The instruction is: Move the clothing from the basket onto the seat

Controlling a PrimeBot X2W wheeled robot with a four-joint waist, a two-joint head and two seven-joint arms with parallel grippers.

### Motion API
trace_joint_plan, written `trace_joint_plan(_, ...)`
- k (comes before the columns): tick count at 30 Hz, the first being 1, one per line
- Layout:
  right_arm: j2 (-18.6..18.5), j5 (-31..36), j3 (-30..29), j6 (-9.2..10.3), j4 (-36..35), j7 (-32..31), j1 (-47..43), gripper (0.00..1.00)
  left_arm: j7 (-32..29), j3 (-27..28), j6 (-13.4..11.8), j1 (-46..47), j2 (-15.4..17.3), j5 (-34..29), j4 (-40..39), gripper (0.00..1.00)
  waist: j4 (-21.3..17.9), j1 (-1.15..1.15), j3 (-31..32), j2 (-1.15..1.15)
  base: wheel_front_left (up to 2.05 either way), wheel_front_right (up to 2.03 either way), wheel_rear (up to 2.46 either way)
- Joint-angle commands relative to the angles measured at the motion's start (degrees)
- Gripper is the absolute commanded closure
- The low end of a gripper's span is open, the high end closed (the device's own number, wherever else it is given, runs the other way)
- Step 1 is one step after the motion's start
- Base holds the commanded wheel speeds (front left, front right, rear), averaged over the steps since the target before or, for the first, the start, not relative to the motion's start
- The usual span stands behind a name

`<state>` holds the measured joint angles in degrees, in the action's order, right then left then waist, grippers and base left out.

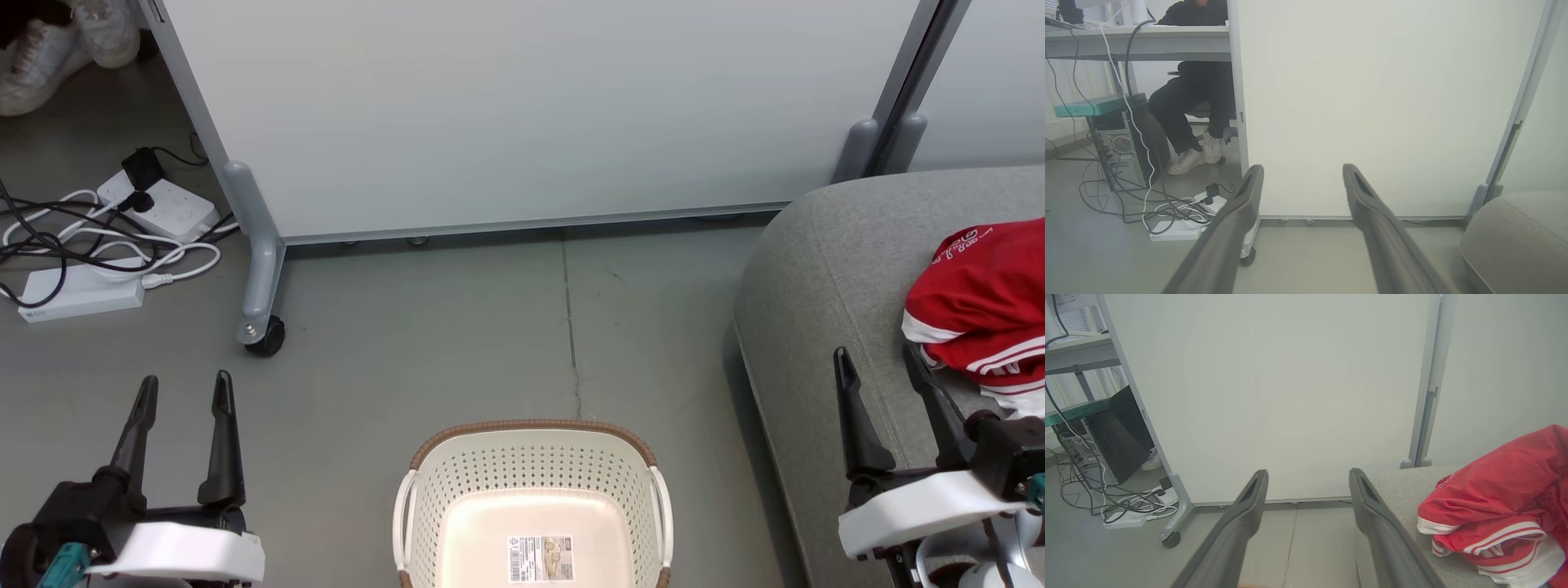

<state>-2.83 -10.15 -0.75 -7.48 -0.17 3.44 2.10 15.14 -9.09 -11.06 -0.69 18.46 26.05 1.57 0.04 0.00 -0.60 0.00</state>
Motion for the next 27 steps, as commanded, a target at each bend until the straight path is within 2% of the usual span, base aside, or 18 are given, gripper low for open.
trace_joint_plan(1, -0.2, 0.2, 0.1, -0.04, -0.6, -0.4, -1.3, 0.00, 0.1, 0.0, 0.9, -1.0, -0.2, -1.0, 0.2, 0.00, -0.1, 0.00, 0.6, 0.00, 0.00, 0.00, 0.00)
trace_joint_plan(13, -0.2, -0.3, -0.9, -0.04, -2.2, -1.7, -5.0, 0.00, 0.1, -1.7, 2.9, -3.7, -0.6, -2.9, 2.2, 0.00, -0.4, 0.00, 2.2, 0.00, 0.00, 0.00, 0.00)
trace_joint_plan(27, -0.2, -1.0, -1.0, -0.04, -1.9, -2.1, -5.2, 0.00, -1.4, -2.9, 2.6, -4.1, -0.2, -2.5, 2.6, 0.00, -0.5, 0.00, 2.4, 0.00, 0.00, 0.00, 0.00)
